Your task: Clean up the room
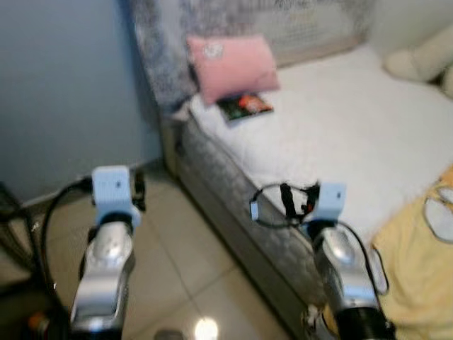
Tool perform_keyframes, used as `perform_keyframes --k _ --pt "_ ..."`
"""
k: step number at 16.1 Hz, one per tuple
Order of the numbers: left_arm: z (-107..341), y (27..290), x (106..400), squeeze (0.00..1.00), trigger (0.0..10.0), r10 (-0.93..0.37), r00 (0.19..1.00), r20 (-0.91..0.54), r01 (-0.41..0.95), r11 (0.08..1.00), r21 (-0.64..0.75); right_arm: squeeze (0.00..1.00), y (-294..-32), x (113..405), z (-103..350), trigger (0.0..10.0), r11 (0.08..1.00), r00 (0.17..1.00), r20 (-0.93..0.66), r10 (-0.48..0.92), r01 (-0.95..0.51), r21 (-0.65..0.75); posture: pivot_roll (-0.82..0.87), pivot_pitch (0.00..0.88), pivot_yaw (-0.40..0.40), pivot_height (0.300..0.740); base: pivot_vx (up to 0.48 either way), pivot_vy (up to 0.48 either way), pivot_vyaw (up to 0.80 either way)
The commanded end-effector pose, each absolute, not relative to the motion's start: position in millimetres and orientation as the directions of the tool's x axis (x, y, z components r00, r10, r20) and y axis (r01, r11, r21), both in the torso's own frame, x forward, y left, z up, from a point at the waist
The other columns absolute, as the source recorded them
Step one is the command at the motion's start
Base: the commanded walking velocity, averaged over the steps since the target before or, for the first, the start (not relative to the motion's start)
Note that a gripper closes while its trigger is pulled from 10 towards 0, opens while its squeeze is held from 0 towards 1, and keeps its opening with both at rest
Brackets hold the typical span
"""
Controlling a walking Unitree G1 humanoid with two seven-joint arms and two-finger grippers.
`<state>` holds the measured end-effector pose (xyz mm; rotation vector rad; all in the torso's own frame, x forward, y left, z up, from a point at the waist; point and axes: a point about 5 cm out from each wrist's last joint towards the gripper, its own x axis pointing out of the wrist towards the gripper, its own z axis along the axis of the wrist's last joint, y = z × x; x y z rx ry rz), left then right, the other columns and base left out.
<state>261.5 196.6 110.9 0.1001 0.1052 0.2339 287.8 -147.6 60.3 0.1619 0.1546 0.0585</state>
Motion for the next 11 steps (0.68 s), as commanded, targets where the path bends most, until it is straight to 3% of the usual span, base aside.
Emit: perform_keyframes --k 1,4,6,7,9,11 --pt "108 204 247 0.0 10.0 0.218 0.969 -0.115 -0.205 0.972 0.11 0.13 -168 278 65 10.0 0.993 0.994 -0.11 0.0 0.013 0.118 0.14 0.0 -0.065 0.74 0.0 0.0 0.5" --pt "98 205 228 0.0 10.0 0.193 0.969 -0.155 -0.172 0.975 0.138 0.16 -200 255 54 10.0 0.996 0.985 -0.164 -0.06 0.069 0.049 0.13 0.0 -0.064 0.74 0.0 0.0 0.49" --pt "102 197 231 0.0 10.0 0.169 0.977 -0.133 -0.152 0.98 0.131 0.18 -205 254 51 10.0 0.995 0.981 -0.179 -0.077 0.086 0.042 0.13 0.0 -0.063 0.74 0.0 0.0 0.49" --pt "104 194 234 0.0 10.0 0.159 0.98 -0.121 -0.144 0.982 0.124 0.18 -204 257 51 10.0 0.996 0.981 -0.177 -0.075 0.084 0.044 0.13 0.0 -0.064 0.74 0.461 0.0 0.49" --pt "114 192 245 0.0 10.0 0.153 0.984 -0.089 -0.142 0.983 0.112 0.05 -178 263 53 10.0 0.995 0.985 -0.17 -0.008 0.024 0.092 0.13 0.0 -0.064 0.74 0.45 0.0 0.27" --pt "115 195 246 0.0 10.0 0.149 0.985 -0.086 -0.138 0.983 0.118 0.04 -176 262 55 10.0 0.993 0.988 -0.154 -0.015 0.033 0.114 0.13 0.0 -0.06 0.74 0.45 0.0 0.0"
